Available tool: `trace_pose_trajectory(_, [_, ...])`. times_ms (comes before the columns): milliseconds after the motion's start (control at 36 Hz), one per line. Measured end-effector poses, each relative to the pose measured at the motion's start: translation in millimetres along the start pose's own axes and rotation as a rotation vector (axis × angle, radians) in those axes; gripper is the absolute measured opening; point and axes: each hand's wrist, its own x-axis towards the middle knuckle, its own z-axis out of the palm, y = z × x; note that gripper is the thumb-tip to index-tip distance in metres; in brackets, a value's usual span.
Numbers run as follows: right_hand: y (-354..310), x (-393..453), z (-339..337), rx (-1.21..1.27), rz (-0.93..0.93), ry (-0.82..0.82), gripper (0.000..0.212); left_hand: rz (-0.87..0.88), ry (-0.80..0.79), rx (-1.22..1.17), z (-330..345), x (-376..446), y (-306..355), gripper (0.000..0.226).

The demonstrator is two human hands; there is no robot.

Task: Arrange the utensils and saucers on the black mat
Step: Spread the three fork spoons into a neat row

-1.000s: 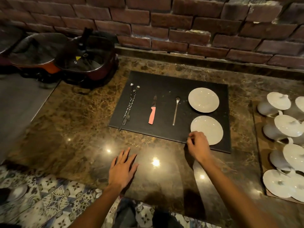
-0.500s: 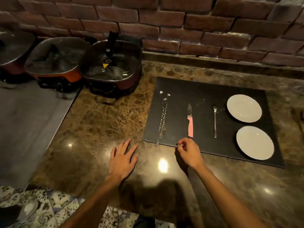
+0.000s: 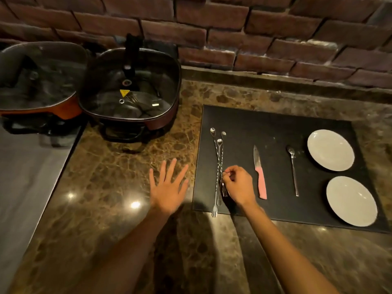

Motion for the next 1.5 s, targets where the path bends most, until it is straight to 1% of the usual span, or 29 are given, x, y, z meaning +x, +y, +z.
trace_pose_trajectory(83, [-8.7, 17.7, 7.6, -0.032, -0.015, -0.025, 0.011, -0.019, -0.043, -0.007, 2.3, 18.3, 2.3, 0.053])
trace_pose_trajectory(111, [-11.5, 23.0, 9.7, -0.051, -0.02, -0.033, 0.014, -0.022, -0.032, -0.012, 2.7, 21.5, 2.4, 0.053])
trace_pose_trajectory(167, [-17.2, 31.9, 13.6, -0.094, -0.017, -0.037, 0.019, 0.008, 0.037, -0.009, 3.9, 23.8, 2.8, 0.052])
trace_pose_trajectory(222, [-24.3, 37.3, 16.6, -0.13, -0.006, -0.029, 0.019, 0.043, 0.103, 0.003, 7.9, 21.7, 1.1, 0.052])
trace_pose_trajectory(306, [-33.4, 45.0, 18.7, -0.213, 0.005, -0.01, 0.017, 0.035, 0.083, 0.021, 14.1, 23.7, -2.5, 0.053])
trace_pose_trajectory(417, [-44.3, 48.6, 19.8, -0.331, 0.047, -0.009, 0.021, 0.024, 0.076, 0.032, 18.0, 25.9, -3.5, 0.052])
trace_pose_trajectory(528, [-53.7, 48.6, 20.5, -0.396, 0.096, -0.046, 0.022, 0.024, 0.084, 0.027, 18.1, 26.6, -4.1, 0.052])
trace_pose_trajectory(639, [-58.6, 51.1, 16.0, -0.354, 0.15, -0.076, 0.022, 0.03, 0.074, 0.032, 15.6, 26.3, -3.3, 0.053])
trace_pose_trajectory(750, [-61.3, 47.4, 16.5, -0.253, 0.183, -0.09, 0.022, 0.031, 0.067, 0.03, 15.1, 26.2, -3.2, 0.053])
trace_pose_trajectory(917, [-66.3, 32.4, 37.0, -0.105, 0.247, -0.194, 0.018, 0.031, 0.075, 0.024, 15.8, 25.5, -3.0, 0.053])
trace_pose_trajectory(1139, [-68.7, 22.0, 48.6, -0.12, 0.188, -0.115, 0.018, 0.03, 0.09, 0.023, 14.4, 24.8, -1.9, 0.054])
trace_pose_trajectory(1500, [-61.3, 19.2, 52.2, -0.07, 0.132, -0.078, 0.016, 0.02, 0.074, 0.015, 12.4, 24.8, -1.6, 0.053])
